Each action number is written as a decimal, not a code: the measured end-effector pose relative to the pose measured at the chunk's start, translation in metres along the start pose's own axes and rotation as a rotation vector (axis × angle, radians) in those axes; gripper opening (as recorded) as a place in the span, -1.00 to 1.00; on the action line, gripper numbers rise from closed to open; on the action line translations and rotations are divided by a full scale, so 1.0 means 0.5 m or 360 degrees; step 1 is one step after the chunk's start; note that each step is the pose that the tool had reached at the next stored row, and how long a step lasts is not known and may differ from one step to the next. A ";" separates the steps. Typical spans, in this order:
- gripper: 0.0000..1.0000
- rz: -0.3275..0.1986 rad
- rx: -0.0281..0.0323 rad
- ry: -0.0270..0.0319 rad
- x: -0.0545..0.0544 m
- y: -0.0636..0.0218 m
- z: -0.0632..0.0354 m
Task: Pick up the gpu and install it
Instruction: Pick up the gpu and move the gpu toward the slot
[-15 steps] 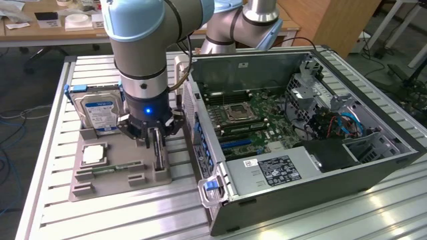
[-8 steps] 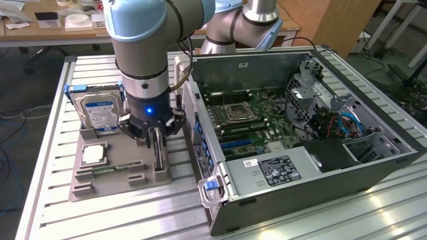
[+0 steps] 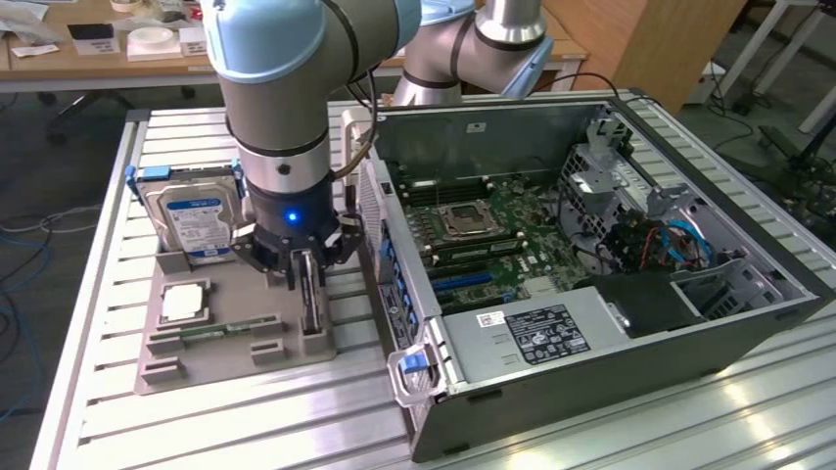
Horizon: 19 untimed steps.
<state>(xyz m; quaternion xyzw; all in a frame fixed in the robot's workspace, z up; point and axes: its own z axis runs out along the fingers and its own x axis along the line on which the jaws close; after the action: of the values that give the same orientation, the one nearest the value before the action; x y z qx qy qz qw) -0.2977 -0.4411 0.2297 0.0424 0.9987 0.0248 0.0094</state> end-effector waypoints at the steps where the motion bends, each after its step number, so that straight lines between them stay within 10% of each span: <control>1: -0.16 0.0000 -0.00006 0.00001 0.000 0.000 0.000; 19: -0.16 0.0000 -0.00122 0.00010 -0.002 0.003 0.002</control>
<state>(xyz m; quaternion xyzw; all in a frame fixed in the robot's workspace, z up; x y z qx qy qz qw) -0.2967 -0.4397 0.2289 0.0425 0.9986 0.0287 0.0093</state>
